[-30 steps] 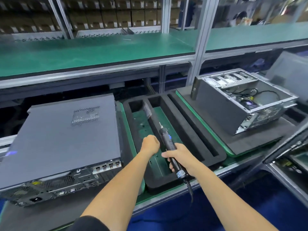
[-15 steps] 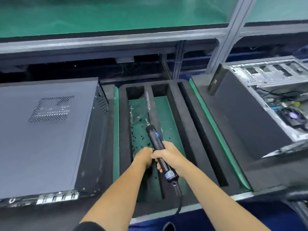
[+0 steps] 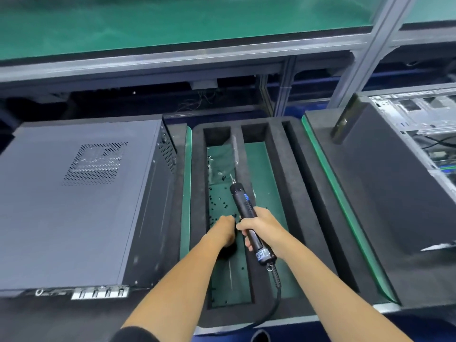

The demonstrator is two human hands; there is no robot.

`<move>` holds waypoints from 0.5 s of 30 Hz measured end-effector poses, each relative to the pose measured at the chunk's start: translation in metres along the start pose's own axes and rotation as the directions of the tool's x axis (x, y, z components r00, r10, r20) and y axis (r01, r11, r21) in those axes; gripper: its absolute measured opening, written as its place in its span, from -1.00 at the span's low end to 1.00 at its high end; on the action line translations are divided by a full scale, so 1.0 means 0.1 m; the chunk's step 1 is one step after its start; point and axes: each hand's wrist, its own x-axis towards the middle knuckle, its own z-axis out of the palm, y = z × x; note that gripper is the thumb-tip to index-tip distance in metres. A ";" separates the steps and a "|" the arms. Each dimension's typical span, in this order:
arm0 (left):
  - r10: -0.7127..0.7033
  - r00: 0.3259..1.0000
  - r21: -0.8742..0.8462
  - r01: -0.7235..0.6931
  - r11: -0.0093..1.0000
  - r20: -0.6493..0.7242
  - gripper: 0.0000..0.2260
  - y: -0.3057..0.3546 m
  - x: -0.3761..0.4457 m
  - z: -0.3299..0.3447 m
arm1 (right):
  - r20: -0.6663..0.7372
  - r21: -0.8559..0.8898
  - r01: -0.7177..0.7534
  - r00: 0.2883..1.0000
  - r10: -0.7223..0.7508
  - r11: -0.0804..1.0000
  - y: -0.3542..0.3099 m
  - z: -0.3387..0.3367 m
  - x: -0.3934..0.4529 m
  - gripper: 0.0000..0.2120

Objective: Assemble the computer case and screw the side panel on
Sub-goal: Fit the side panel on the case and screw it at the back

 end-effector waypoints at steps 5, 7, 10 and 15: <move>-0.057 0.998 -0.045 0.056 0.997 -0.004 -0.79 0.01 0.04 -0.12 | 0.012 0.014 -0.008 1.000 0.008 1.000 0.00 -0.01 0.01 -0.82; -0.070 0.996 -0.055 0.066 0.996 -0.064 -0.81 0.00 0.07 -0.15 | 0.009 0.011 -0.016 1.000 0.016 1.000 -0.01 -0.02 0.01 -0.81; -0.139 0.944 -0.043 0.132 0.990 -0.298 -0.84 0.00 0.15 -0.21 | 0.010 0.014 -0.030 1.000 0.030 0.999 0.00 -0.08 -0.01 -0.81; -0.188 0.915 0.068 0.226 0.972 -0.357 -0.80 0.05 0.28 -0.10 | -0.017 0.021 -0.036 0.999 0.036 0.999 0.01 -0.17 -0.03 -0.81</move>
